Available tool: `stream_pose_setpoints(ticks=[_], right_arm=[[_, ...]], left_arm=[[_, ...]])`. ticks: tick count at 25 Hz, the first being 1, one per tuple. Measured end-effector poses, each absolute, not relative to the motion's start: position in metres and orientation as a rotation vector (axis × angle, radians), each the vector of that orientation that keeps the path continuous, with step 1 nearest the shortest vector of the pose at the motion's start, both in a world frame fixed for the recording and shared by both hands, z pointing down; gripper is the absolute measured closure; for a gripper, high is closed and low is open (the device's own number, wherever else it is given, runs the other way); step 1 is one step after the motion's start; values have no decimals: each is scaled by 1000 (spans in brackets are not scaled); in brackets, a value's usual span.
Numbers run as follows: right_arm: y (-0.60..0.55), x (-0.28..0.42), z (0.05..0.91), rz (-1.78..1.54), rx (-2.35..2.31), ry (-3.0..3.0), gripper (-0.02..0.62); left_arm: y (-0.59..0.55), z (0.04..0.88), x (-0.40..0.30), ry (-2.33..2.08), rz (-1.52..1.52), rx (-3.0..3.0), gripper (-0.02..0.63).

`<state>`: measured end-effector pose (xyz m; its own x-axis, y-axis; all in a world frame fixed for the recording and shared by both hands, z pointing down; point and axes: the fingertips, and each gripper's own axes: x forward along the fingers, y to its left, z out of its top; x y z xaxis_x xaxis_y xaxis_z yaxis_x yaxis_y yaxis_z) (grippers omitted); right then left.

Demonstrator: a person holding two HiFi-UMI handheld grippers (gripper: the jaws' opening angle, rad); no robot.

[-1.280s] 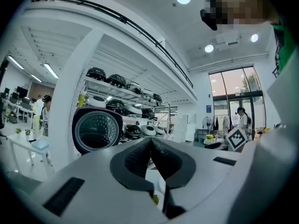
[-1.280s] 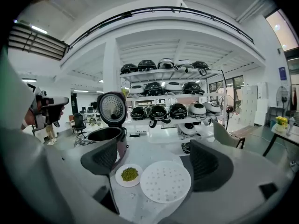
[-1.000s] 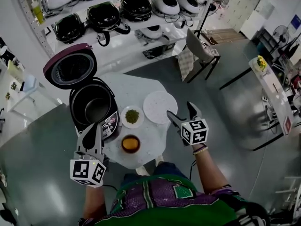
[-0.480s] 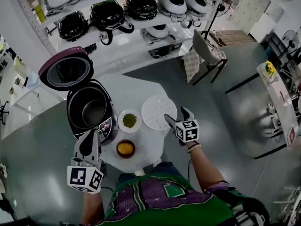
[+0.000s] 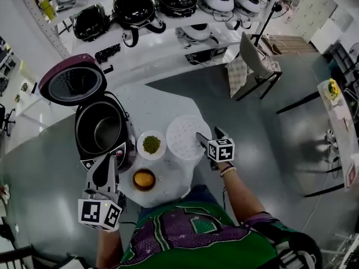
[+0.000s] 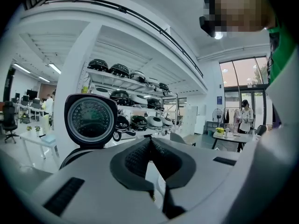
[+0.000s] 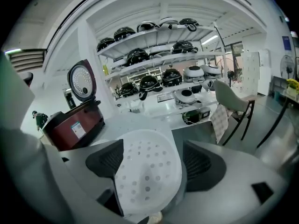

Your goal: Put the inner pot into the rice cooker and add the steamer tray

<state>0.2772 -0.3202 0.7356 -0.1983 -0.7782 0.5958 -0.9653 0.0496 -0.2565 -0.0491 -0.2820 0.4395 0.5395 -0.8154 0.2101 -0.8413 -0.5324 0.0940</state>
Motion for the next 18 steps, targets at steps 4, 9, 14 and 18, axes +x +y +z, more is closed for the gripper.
stream_pose_setpoints(ticks=[4, 9, 14, 18], right_arm=[[-332, 285, 756, 914, 1737, -2026, 217], [-346, 292, 781, 915, 1696, -2005, 237], [-354, 298, 802, 930, 1673, -1957, 281], [-360, 302, 813, 937, 1682, -1937, 304]], left_arm=[[-290, 446, -40, -1445, 220, 2573, 584], [-296, 455, -37, -1498, 244, 2537, 584], [-298, 459, -38, -1556, 291, 2512, 584], [-302, 462, -38, -1582, 293, 2498, 584]])
